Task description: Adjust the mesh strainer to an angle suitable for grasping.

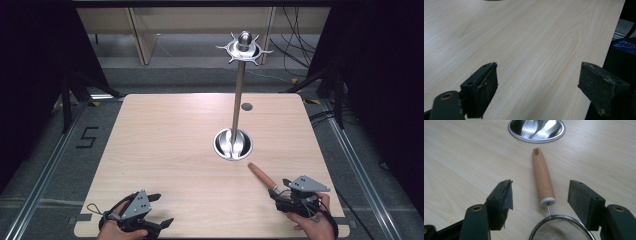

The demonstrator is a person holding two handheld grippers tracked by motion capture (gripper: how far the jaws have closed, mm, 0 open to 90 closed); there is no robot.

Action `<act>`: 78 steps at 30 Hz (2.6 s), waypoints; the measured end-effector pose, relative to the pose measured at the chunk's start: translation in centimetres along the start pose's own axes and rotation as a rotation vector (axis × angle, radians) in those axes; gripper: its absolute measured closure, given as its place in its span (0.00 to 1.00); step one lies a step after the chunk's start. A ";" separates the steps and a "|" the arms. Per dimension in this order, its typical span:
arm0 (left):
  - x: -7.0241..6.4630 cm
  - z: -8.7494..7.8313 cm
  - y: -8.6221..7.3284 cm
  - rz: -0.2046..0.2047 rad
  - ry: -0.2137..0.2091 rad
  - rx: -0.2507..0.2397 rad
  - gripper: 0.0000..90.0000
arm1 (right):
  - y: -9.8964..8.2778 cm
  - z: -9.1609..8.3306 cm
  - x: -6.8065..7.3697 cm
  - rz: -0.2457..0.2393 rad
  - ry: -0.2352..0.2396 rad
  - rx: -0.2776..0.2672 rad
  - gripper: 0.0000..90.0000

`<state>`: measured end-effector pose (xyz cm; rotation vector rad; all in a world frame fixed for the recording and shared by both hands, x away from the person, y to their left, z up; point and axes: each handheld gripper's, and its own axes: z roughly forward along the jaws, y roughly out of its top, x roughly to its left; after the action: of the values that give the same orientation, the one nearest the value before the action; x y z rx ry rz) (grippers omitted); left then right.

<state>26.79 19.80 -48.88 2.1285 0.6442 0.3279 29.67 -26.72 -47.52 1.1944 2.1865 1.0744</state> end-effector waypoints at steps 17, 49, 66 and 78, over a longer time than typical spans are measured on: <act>0.1 0.1 0.0 0.013 0.010 0.003 0.17 | 0.4 -0.1 0.1 0.084 0.053 -0.021 0.40; 0.0 0.2 -0.1 0.006 0.007 0.002 0.17 | 4.5 3.6 -0.5 -0.039 0.021 0.132 0.42; 0.2 0.3 0.0 0.011 0.003 0.001 0.17 | 5.7 6.0 -1.1 -0.084 0.035 0.321 0.52; 0.3 0.6 0.3 -0.005 -0.023 0.007 0.17 | 5.7 7.1 -1.3 -0.147 0.016 0.380 0.59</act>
<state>27.38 19.38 -49.04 2.1339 0.6386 0.2982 38.01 -22.88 -47.28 1.1525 2.5217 0.6278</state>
